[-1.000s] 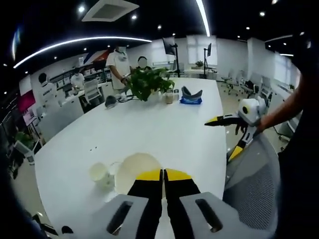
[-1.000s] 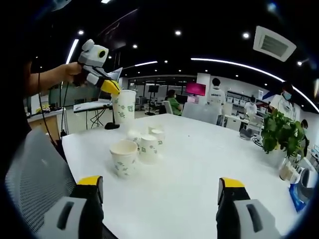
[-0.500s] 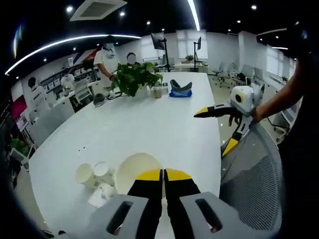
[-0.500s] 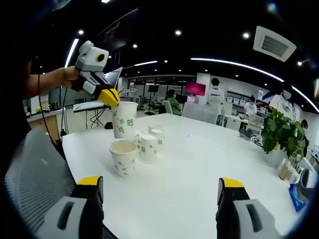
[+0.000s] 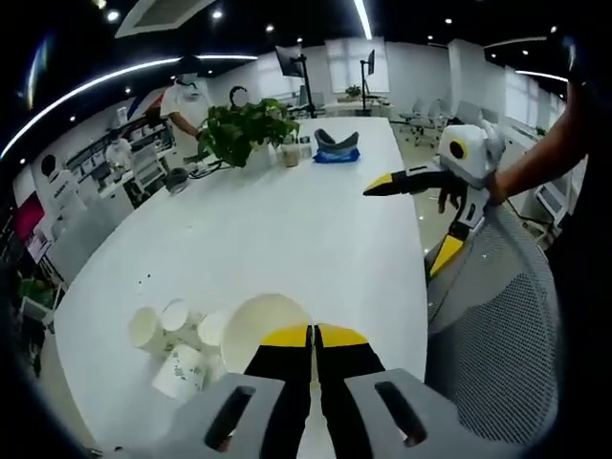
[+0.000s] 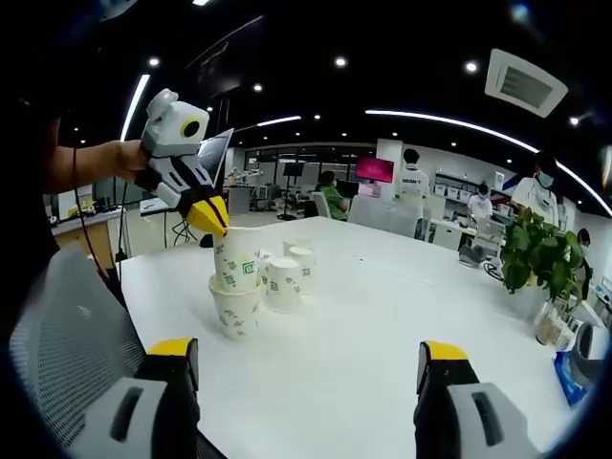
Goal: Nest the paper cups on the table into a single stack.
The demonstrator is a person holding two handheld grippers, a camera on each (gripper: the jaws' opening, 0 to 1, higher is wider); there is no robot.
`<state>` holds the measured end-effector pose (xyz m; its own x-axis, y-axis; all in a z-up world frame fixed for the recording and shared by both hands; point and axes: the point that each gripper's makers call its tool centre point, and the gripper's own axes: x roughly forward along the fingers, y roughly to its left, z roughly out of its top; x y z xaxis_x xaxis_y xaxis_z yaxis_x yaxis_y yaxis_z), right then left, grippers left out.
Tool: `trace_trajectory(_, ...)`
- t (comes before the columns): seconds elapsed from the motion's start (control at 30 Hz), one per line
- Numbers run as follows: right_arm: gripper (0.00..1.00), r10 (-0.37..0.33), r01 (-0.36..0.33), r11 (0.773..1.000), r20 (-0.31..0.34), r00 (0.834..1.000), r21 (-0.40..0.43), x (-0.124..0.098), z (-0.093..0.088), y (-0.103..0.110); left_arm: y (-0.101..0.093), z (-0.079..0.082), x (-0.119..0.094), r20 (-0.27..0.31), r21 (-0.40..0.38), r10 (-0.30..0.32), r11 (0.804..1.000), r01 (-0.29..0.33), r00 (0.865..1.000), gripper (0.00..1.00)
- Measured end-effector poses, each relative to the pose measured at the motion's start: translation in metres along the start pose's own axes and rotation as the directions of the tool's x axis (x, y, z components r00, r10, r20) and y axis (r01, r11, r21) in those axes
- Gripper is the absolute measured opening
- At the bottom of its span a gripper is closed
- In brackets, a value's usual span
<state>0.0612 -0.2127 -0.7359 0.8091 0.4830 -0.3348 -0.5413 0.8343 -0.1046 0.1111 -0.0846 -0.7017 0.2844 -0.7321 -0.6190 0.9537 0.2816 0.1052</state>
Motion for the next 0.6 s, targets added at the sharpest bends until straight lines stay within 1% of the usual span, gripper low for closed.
trace_trajectory(0.07, 0.96, -0.003, 0.003, 1.0, 0.002, 1.0, 0.0, 0.0, 0.0, -0.001, -0.002, -0.001, 0.003, -0.003, 0.0, -0.006, 1.0, 0.006, 1.0, 0.0)
trace_trajectory(0.2, 0.96, -0.008, 0.008, 1.0, -0.004, 1.0, 0.006, 0.0, -0.001, -0.003, -0.007, -0.012, 0.013, -0.033, 0.02, -0.02, 1.0, 0.02, 0.999, 0.0)
trace_trajectory(0.33, 0.96, 0.002, -0.002, 1.0, -0.009, 1.0, 0.001, 0.001, -0.002, -0.001, -0.011, -0.021, 0.022, -0.056, 0.029, -0.032, 0.999, 0.033, 0.998, 0.0)
trace_trajectory(0.6, 0.96, 0.007, -0.007, 1.0, -0.009, 1.0, 0.006, 0.002, -0.002, 0.0, -0.012, -0.037, 0.03, -0.088, 0.019, -0.042, 0.999, 0.044, 0.995, 0.0)
